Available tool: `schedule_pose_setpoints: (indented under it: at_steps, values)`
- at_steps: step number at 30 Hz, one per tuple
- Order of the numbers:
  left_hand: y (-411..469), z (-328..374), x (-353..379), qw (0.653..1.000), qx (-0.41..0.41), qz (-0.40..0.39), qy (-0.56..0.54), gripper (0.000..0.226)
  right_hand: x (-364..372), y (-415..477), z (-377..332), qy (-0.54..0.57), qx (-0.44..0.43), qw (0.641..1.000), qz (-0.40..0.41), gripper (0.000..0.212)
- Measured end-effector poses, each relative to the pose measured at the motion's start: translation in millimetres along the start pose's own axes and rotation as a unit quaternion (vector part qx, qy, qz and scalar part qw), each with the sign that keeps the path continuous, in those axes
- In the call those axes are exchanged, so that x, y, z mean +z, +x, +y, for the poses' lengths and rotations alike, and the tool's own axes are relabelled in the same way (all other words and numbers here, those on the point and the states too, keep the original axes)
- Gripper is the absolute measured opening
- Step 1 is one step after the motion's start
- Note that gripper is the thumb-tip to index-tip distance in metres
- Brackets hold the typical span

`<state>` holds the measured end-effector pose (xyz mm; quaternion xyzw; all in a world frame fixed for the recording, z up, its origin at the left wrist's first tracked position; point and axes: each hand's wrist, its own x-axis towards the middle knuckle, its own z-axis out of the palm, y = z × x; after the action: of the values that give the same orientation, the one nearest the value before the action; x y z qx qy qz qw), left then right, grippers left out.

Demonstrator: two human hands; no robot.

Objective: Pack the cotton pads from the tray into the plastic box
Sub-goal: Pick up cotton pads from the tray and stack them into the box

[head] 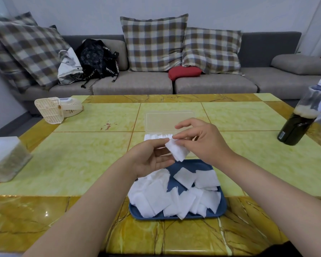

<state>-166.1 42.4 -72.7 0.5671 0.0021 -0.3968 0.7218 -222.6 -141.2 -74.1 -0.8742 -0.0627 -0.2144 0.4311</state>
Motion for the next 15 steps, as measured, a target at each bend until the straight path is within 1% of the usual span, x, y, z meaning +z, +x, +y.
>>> schedule_pose_setpoints:
  at_steps: [3,5,7,9,10,15]
  values:
    - [2,0,-1,0.999,0.005,0.021,-0.038,0.017,-1,4,-5,0.042,0.011,0.998,0.05,0.014]
    - [5,-1,-4,0.998,0.028,0.057,0.002,0.019,-7,9,-9,0.088,0.054,0.993,0.056,0.012]
    - [7,-2,-6,0.994,0.049,0.079,0.06,0.022,-15,10,-8,0.123,0.113,0.986,0.003,0.01]
    - [7,-2,-5,0.992,0.054,0.073,0.085,0.023,-17,7,-4,0.113,0.149,0.981,-0.054,0.007]
    - [6,-3,-4,0.992,0.053,0.065,0.093,0.023,-15,5,-3,0.099,0.155,0.981,-0.068,0.006]
    - [1,-3,3,0.992,0.053,0.029,0.107,0.025,-10,7,-4,0.077,0.159,0.982,-0.068,0.008]
